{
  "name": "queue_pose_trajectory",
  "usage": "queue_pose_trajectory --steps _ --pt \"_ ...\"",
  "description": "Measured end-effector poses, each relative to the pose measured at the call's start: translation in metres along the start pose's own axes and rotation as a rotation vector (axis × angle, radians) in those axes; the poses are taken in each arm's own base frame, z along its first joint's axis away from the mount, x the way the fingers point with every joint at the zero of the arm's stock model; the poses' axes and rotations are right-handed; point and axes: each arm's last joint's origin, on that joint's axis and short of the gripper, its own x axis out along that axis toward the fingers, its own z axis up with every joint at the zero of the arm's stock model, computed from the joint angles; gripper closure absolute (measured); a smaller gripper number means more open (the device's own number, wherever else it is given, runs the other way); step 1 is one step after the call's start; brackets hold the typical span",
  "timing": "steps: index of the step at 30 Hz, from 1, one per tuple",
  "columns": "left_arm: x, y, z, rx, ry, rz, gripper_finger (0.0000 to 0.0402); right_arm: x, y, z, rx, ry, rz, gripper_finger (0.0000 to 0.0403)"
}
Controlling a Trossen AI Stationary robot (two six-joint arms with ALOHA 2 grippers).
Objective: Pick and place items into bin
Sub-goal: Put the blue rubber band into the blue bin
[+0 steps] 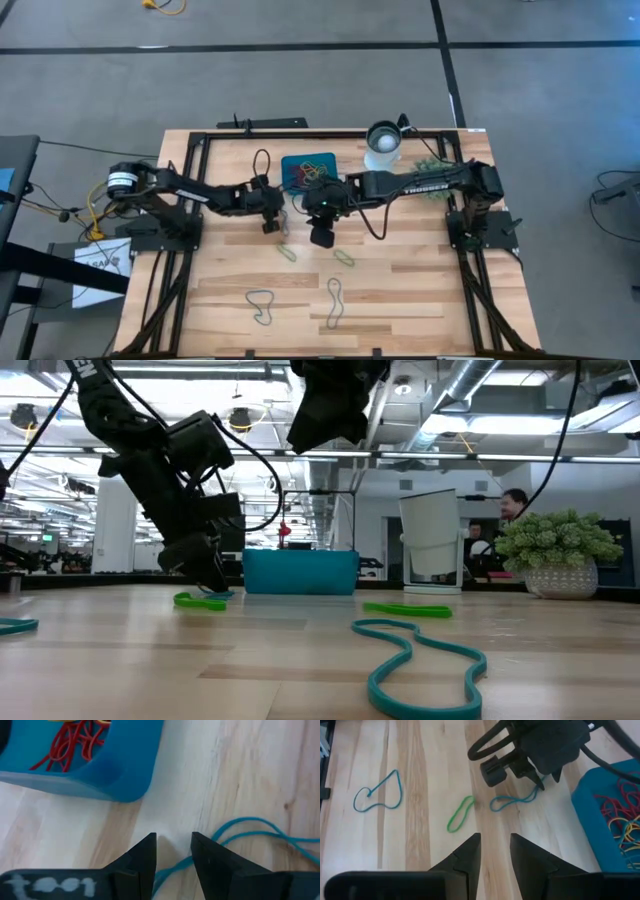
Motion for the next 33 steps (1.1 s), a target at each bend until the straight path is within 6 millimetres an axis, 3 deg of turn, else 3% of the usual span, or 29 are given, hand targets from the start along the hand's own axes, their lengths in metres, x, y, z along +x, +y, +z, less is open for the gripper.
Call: queue_pose_trajectory --steps 6,15,26,33 --pt "-0.007 0.002 0.002 -0.007 -0.02 -0.006 0.0285 0.0 -0.003 -0.001 0.005 0.009 -0.008 0.0305" --pt "-0.028 -0.002 0.007 -0.069 -0.066 -0.173 0.0285 0.0 -0.004 -0.001 -0.001 0.016 -0.009 0.0305" --pt "-0.003 -0.009 0.002 -0.065 -0.017 -0.168 0.0285 0.0 -0.004 -0.003 -0.002 0.036 -0.012 0.0305" --pt "0.001 -0.01 0.0 -0.057 -0.003 -0.141 0.0285 0.001 -0.004 -0.003 -0.002 0.039 -0.013 0.0305"
